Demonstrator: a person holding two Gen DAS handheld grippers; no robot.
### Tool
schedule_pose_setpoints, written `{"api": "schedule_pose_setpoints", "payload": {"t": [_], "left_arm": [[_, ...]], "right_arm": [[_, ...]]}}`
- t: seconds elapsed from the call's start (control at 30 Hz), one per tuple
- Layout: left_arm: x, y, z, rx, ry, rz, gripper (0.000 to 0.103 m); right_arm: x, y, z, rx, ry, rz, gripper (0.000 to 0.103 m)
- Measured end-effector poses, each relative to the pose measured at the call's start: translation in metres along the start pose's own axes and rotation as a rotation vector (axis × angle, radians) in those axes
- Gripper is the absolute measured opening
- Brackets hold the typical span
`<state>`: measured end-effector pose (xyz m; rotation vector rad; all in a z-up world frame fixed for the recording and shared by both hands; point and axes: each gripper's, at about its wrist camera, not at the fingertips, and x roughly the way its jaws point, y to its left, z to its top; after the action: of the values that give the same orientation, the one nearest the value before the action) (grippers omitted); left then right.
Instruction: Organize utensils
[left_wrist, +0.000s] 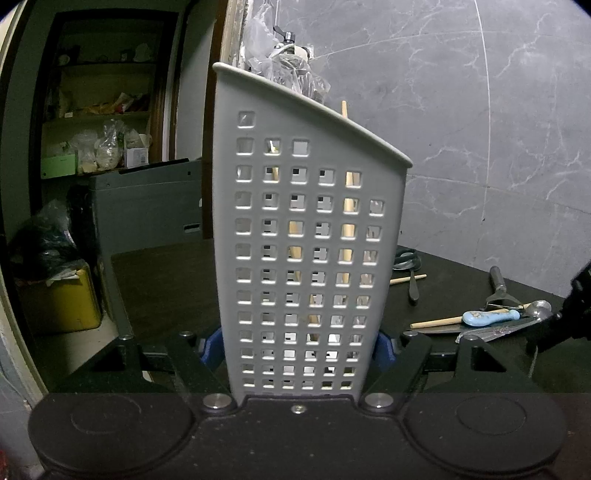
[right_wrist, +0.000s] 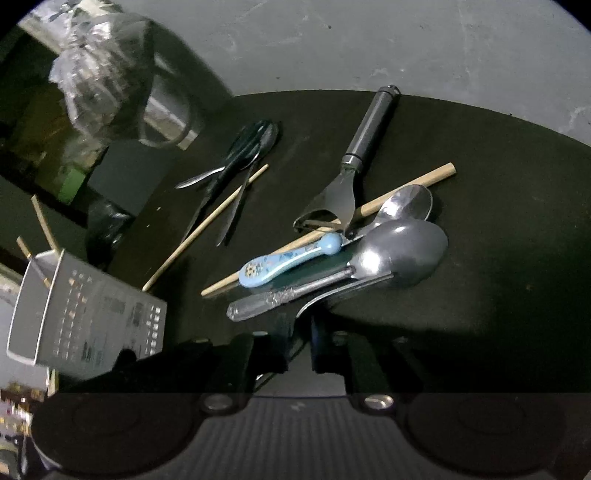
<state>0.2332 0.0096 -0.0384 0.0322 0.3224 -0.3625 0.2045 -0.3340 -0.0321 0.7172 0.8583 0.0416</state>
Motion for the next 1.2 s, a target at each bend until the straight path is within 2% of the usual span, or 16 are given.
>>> {"api": "schedule_pose_setpoints", "payload": {"t": [0.13, 0.23, 0.5, 0.57, 0.63, 0.7, 0.8, 0.87, 0.9, 0.97, 1.0, 1.1, 1.2], "left_arm": [[0.000, 0.000, 0.000, 0.000, 0.000, 0.000, 0.077], [0.000, 0.000, 0.000, 0.001, 0.001, -0.002, 0.077], [0.001, -0.001, 0.000, 0.005, 0.002, 0.000, 0.077], [0.001, -0.001, 0.001, 0.007, 0.002, 0.001, 0.077], [0.001, -0.001, 0.001, 0.006, 0.002, 0.001, 0.077], [0.001, -0.001, 0.001, 0.007, 0.002, 0.002, 0.077], [0.000, -0.001, 0.001, 0.007, 0.002, 0.001, 0.077], [0.000, -0.001, 0.000, 0.005, 0.002, 0.000, 0.077], [0.000, -0.001, 0.000, 0.005, 0.002, 0.000, 0.077], [0.001, -0.001, 0.000, 0.004, 0.001, -0.001, 0.077], [0.000, -0.001, 0.000, 0.004, 0.001, -0.001, 0.077], [0.000, 0.000, 0.000, 0.001, 0.000, -0.004, 0.077], [0.000, 0.001, 0.000, -0.008, -0.005, -0.009, 0.077]], "right_arm": [[-0.008, -0.009, -0.016, -0.100, -0.015, 0.079, 0.014], [-0.018, -0.015, -0.028, -0.140, -0.059, 0.095, 0.014], [-0.027, -0.028, -0.035, -0.100, -0.095, 0.131, 0.020], [-0.029, -0.027, -0.034, -0.089, -0.095, 0.146, 0.034], [-0.030, -0.017, -0.032, -0.126, -0.099, 0.110, 0.062], [-0.028, -0.003, -0.028, -0.165, -0.086, 0.026, 0.064], [-0.024, 0.006, -0.014, -0.137, -0.049, -0.069, 0.060], [-0.019, 0.011, -0.004, -0.110, -0.024, -0.125, 0.050], [-0.017, 0.011, -0.001, -0.105, -0.016, -0.147, 0.037], [-0.013, 0.013, 0.004, -0.111, 0.003, -0.168, 0.028], [-0.010, 0.014, 0.003, -0.121, 0.007, -0.173, 0.017], [-0.010, 0.012, 0.000, -0.127, 0.003, -0.158, 0.012], [-0.014, 0.001, 0.000, -0.084, -0.006, -0.104, 0.011]]}}
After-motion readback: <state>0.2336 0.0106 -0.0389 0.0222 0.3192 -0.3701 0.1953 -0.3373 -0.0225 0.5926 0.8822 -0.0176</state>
